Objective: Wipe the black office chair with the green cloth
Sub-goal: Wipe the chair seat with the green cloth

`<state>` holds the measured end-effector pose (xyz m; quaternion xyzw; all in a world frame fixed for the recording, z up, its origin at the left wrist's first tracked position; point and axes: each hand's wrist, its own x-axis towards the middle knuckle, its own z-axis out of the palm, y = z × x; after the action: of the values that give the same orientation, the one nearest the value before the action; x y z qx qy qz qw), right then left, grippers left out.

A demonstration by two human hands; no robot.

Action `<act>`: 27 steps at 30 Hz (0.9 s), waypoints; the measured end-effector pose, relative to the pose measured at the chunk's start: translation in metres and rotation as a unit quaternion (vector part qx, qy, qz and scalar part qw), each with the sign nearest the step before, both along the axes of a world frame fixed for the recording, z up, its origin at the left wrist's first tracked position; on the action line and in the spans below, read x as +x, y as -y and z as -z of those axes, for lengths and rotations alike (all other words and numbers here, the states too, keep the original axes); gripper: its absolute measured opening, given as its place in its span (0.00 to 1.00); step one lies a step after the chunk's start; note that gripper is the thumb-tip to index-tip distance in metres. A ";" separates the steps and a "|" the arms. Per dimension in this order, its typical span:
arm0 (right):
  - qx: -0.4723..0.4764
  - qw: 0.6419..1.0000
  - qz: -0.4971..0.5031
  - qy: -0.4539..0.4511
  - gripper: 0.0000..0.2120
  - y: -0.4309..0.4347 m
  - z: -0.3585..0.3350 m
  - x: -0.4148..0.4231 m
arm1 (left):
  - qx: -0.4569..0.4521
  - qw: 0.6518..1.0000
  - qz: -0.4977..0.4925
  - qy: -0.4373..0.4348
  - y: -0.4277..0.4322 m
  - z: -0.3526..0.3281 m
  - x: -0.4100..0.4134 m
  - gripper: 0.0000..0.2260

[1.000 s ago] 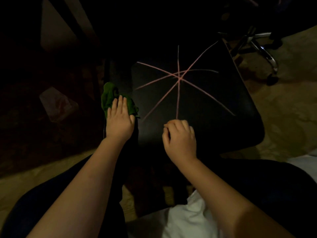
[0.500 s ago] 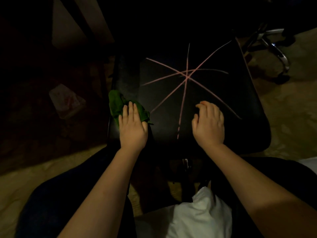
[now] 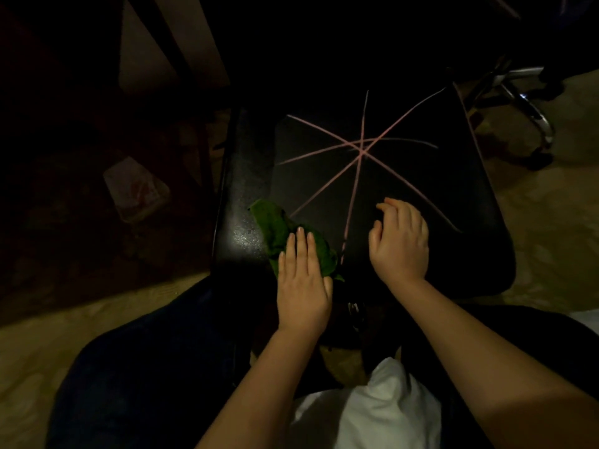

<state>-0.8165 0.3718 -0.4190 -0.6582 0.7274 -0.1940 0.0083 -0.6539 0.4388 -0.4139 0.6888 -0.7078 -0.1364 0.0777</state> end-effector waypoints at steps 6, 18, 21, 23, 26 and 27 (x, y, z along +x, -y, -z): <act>-0.012 0.999 0.001 0.038 0.15 -0.001 0.002 -0.001 | -0.007 0.996 -0.092 0.011 0.030 -0.007 0.031 0.31; -0.049 0.997 0.018 0.048 0.15 -0.004 0.009 0.011 | 0.039 0.988 -0.150 0.001 0.095 -0.013 0.119 0.29; -0.057 0.997 0.017 0.049 0.15 -0.004 0.010 0.011 | 0.022 0.987 -0.157 -0.017 0.079 -0.011 0.117 0.28; -0.057 0.997 0.017 0.047 0.15 -0.004 0.010 0.011 | 0.010 0.986 -0.164 -0.013 0.066 -0.009 0.112 0.28; -0.054 0.998 0.017 0.041 0.15 -0.003 0.010 0.009 | 0.007 0.984 -0.180 -0.007 0.048 -0.006 0.104 0.28; -0.052 0.998 0.016 0.038 0.15 -0.003 0.010 0.008 | 0.007 0.983 -0.184 -0.006 0.043 -0.005 0.100 0.28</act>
<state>-0.8083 0.3746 -0.4292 -0.6382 0.7260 -0.2562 -0.0016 -0.5536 0.3960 -0.4090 0.8066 -0.5678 -0.1293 0.1011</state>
